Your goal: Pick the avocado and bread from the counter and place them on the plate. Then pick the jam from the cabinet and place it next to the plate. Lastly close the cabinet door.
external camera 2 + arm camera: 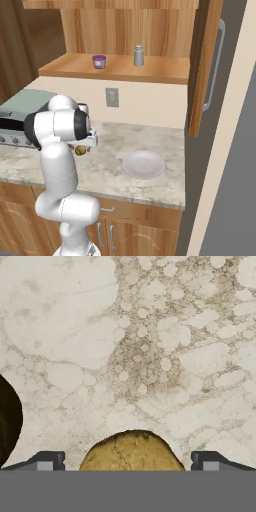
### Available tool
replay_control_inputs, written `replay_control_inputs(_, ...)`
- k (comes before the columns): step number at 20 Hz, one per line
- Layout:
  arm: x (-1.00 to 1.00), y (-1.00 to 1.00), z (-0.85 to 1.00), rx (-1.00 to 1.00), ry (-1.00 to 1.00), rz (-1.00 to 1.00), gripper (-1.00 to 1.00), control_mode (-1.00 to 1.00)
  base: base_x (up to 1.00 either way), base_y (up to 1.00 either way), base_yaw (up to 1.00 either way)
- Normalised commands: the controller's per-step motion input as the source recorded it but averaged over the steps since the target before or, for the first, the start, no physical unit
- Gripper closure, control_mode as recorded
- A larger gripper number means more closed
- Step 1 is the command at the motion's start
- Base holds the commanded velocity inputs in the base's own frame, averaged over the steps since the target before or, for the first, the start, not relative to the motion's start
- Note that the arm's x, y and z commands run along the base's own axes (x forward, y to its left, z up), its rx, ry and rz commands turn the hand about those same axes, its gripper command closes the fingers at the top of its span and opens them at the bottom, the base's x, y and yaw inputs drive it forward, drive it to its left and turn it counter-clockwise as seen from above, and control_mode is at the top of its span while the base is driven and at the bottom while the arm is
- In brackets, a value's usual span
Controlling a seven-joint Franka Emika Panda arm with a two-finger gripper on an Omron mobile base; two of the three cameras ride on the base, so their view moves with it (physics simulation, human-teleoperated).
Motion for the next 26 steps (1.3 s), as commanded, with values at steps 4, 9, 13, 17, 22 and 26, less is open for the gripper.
replay_control_inputs(4, 0.00, 0.01, -0.33, 0.00, 0.03, 0.00, -1.00, -1.00, 0.00, 0.00, 0.00)
replay_control_inputs(9, 0.00, 0.01, -0.29, 0.00, 0.02, -0.01, 1.00, -1.00, 0.00, 0.00, 0.00)
replay_control_inputs(13, -0.13, 0.00, -0.05, 0.00, -0.01, -0.04, 1.00, -1.00, 0.00, 0.00, 0.00)
replay_control_inputs(17, -0.31, 0.00, 0.12, 0.00, -0.08, -0.11, 1.00, -1.00, 0.00, 0.00, 0.00)
replay_control_inputs(22, -0.44, -0.01, 0.43, 0.00, -0.10, -0.09, 1.00, -1.00, 0.00, 0.00, 0.00)
replay_control_inputs(26, -0.28, -0.17, 0.42, -0.01, -0.01, -0.19, 1.00, -1.00, 0.00, 0.00, 0.00)
